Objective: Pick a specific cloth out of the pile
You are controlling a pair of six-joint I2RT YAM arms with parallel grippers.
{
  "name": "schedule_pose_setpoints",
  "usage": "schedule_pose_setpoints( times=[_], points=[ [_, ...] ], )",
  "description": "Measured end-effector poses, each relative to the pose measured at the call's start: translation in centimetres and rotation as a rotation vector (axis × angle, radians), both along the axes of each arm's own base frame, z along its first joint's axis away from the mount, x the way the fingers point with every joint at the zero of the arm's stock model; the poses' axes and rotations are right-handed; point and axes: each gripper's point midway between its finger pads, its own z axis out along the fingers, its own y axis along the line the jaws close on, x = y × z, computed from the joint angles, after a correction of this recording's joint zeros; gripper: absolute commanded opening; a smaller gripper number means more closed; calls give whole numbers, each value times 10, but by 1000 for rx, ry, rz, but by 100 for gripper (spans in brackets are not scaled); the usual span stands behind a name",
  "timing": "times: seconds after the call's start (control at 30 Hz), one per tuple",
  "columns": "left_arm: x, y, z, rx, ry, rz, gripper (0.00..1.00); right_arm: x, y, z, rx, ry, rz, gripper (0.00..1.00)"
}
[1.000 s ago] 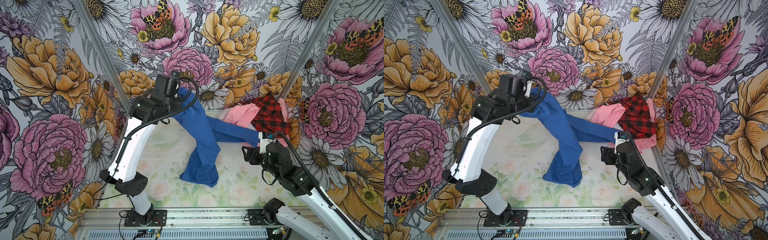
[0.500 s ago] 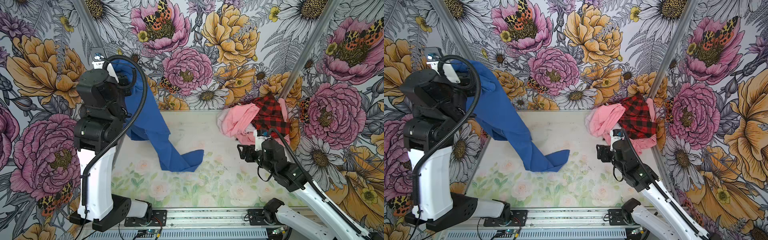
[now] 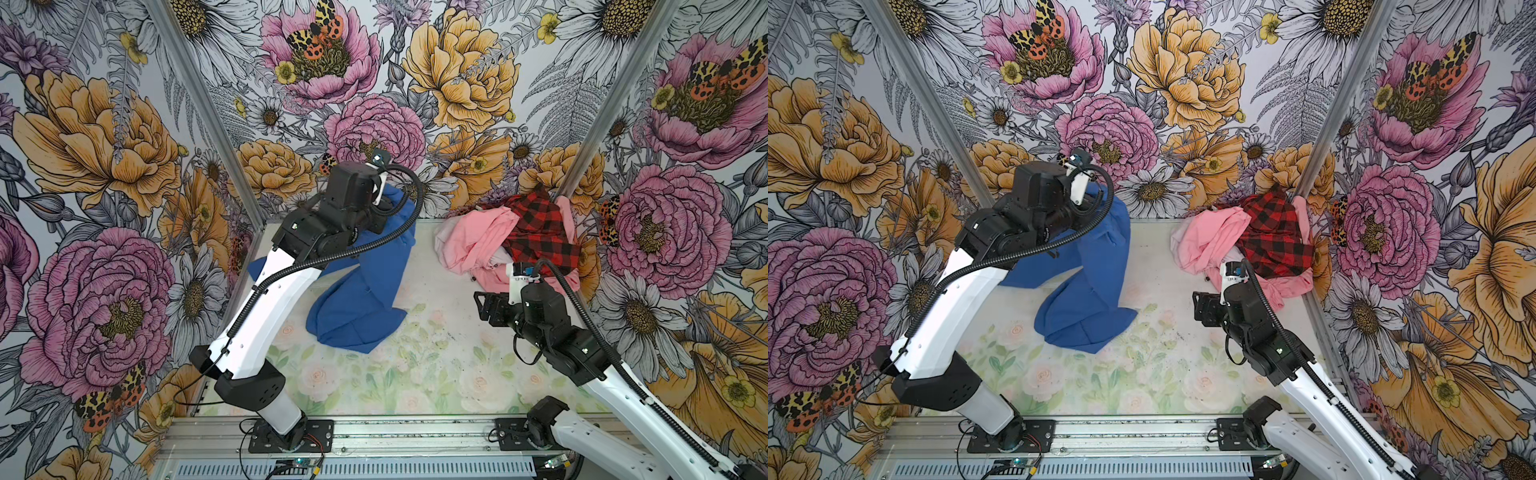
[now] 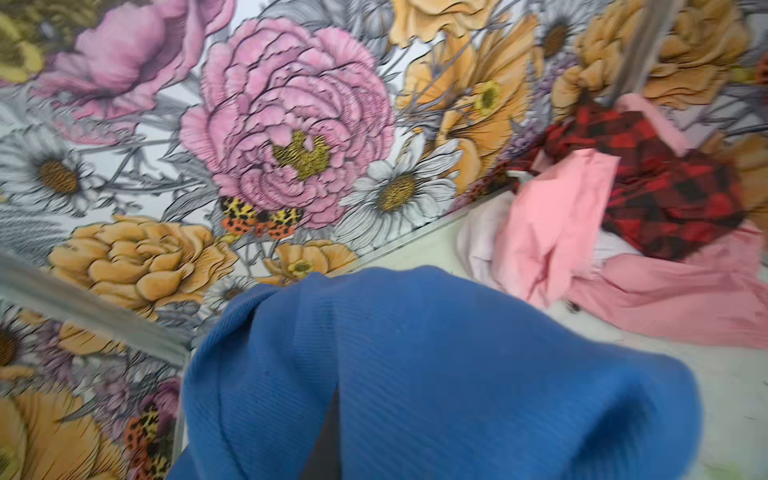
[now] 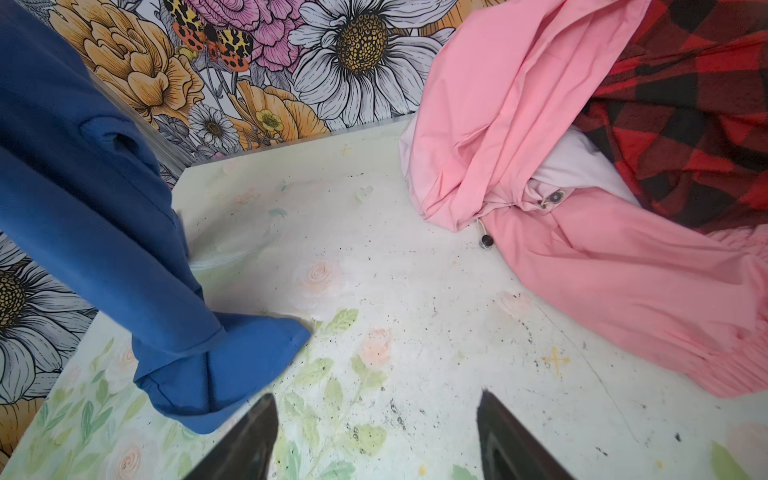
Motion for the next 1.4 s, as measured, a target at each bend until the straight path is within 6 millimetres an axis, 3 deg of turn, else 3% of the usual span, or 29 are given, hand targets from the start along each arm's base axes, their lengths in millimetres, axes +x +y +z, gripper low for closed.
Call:
schedule_pose_setpoints(
  times=[0.07, 0.17, 0.27, 0.33, 0.43, 0.57, 0.7, 0.93, 1.17, 1.3, 1.4],
  points=[
    [-27, -28, 21, -31, -39, -89, 0, 1, 1, -2, -5, 7, 0, 76],
    [-66, -45, 58, -87, -119, -170, 0, 1, 1, -3, -6, 10, 0, 76],
    [-87, -35, 88, -149, -184, -175, 0, 1, 1, -3, -6, 10, 0, 76],
    [-88, -17, 99, -160, -221, -124, 0, 1, 1, -3, -6, 9, 0, 76],
    [-69, 20, 101, -145, -257, 9, 0, 1, 1, -3, -6, 9, 0, 76],
    [-13, 87, 83, -79, -249, 272, 0, 2, 1, -1, -1, 3, 0, 76],
    [22, 120, 72, -3, -246, 411, 0, 1, 0, 3, 11, -8, -4, 76],
    [58, 139, 73, 136, -294, 530, 0, -5, -4, 15, 41, -48, -14, 75],
    [75, 157, 57, 221, -278, 609, 0, -8, -6, 21, 56, -67, -17, 75],
    [70, 134, 45, 260, -262, 548, 0, -7, -7, 15, 50, -60, -19, 75],
    [54, 92, 30, 262, -226, 405, 0, -8, -7, 10, 45, -50, -21, 75]
  ],
)
